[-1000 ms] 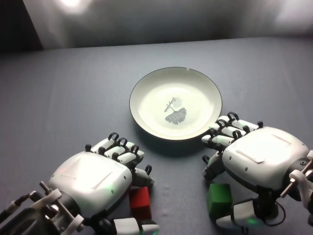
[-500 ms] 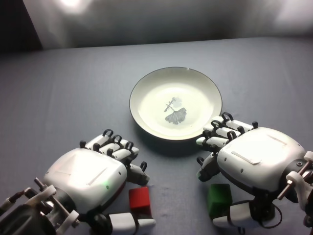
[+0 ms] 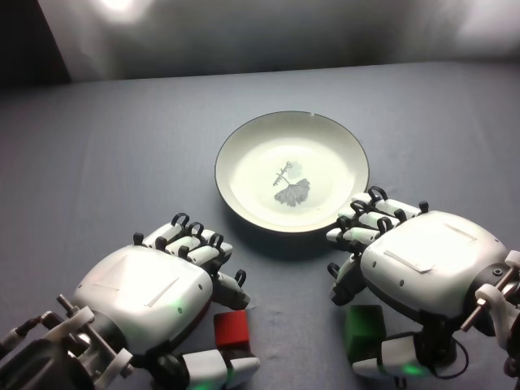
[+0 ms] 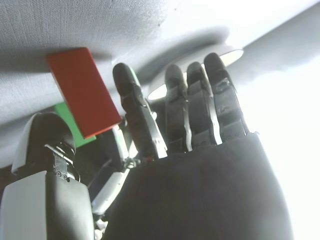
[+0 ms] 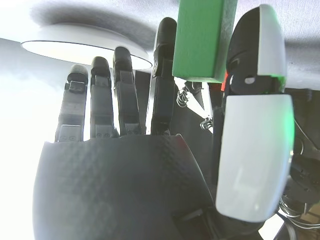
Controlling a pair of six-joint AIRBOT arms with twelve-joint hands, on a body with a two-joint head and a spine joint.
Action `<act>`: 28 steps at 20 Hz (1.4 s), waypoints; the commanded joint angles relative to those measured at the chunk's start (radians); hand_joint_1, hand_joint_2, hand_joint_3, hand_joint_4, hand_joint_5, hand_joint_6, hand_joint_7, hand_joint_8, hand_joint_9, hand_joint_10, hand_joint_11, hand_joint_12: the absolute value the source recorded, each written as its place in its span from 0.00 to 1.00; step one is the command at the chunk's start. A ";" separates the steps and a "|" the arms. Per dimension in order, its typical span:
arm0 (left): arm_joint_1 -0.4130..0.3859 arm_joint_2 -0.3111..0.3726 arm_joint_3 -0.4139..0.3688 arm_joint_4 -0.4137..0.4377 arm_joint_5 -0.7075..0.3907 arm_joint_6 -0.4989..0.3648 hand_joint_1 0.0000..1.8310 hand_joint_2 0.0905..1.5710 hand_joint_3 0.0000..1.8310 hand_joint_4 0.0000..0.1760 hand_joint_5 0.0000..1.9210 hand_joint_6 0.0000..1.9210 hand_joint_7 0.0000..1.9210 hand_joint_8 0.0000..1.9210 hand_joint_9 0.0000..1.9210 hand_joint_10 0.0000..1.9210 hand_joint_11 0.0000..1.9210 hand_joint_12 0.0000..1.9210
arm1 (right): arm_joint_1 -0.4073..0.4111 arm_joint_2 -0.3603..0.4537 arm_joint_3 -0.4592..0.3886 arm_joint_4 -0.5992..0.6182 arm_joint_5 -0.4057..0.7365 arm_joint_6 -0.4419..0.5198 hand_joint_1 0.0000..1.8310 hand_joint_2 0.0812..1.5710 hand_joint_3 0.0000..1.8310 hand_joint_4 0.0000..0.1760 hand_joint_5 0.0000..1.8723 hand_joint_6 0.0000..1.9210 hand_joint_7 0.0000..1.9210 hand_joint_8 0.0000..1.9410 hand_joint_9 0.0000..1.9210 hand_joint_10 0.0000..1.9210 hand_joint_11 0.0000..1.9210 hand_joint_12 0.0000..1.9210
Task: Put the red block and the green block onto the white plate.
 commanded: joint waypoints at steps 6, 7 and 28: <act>-0.010 0.011 -0.004 0.049 -0.076 -0.001 0.57 0.66 0.00 1.00 0.56 0.42 0.22 0.01 0.14 0.01 0.00 0.36 | 0.007 0.007 -0.009 -0.053 0.066 0.003 0.57 0.66 0.00 1.00 0.57 0.42 0.18 0.00 0.09 0.00 0.00 0.00; -0.010 0.011 -0.004 0.049 -0.076 -0.001 0.57 0.66 0.00 1.00 0.56 0.42 0.23 0.01 0.15 0.01 0.00 0.35 | 0.007 0.007 -0.009 -0.053 0.066 0.003 0.57 0.66 0.00 1.00 0.57 0.42 0.19 0.01 0.09 0.00 0.00 0.00; -0.084 0.013 -0.007 0.002 -0.068 0.031 0.57 0.67 0.00 1.00 0.55 0.45 0.27 0.00 0.17 0.01 0.00 0.42 | 0.146 0.031 0.005 -0.051 0.061 0.003 0.57 0.66 0.00 1.00 0.58 0.41 0.24 0.00 0.14 0.01 0.00 0.00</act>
